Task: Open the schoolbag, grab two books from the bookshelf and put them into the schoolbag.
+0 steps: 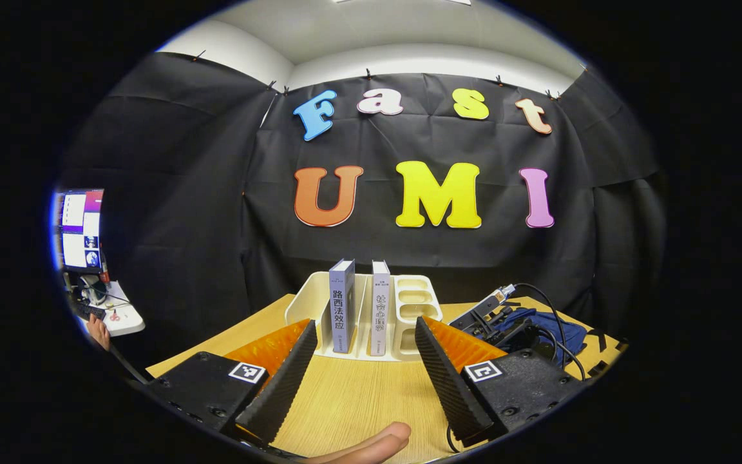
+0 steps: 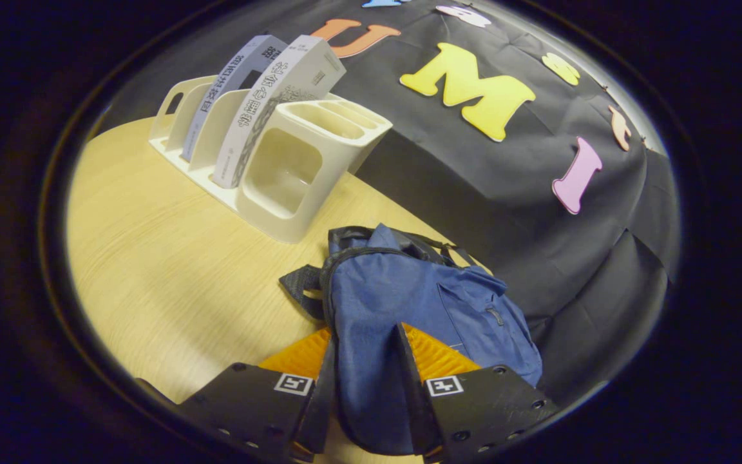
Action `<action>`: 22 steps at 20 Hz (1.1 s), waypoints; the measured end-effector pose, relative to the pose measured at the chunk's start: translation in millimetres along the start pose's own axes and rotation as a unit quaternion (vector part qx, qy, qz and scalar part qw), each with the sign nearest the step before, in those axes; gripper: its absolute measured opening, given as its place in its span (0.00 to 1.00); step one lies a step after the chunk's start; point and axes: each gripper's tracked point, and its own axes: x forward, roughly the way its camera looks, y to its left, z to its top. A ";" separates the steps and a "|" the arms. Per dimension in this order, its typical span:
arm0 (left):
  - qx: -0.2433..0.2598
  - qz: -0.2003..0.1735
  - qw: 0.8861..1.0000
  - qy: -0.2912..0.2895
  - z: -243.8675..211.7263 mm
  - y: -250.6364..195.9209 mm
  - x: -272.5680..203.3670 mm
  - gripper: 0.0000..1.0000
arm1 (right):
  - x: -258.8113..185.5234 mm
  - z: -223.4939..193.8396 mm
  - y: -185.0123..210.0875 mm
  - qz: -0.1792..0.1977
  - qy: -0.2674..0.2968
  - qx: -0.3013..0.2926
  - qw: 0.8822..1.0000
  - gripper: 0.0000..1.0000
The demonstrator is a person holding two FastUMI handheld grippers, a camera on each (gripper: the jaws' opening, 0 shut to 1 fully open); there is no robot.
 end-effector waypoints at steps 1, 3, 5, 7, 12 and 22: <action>-0.001 0.000 1.000 0.002 -1.4 0.2 0.6 0.96 | -1.4 -0.8 -0.7 0.007 0.002 0.011 1.000 0.41; -0.002 0.002 1.000 0.005 -2.8 1.9 2.1 0.96 | -6.9 2.1 -3.7 0.025 0.004 0.030 0.999 0.38; -0.004 0.002 1.000 0.008 -4.7 1.4 3.0 0.96 | -9.6 2.9 -4.9 0.047 0.012 0.053 0.997 0.21; -0.003 0.004 1.000 0.009 -4.2 2.3 2.4 0.96 | -10.5 3.3 -5.8 0.079 0.020 0.070 0.994 0.21; -0.001 0.002 1.000 0.008 -3.5 0.3 2.5 0.96 | -12.5 9.9 -14.2 0.141 0.049 0.111 0.982 0.21; -0.011 0.000 1.000 0.022 -12.0 -1.9 8.0 0.96 | -22.6 33.3 -54.8 0.128 0.020 0.095 0.987 0.01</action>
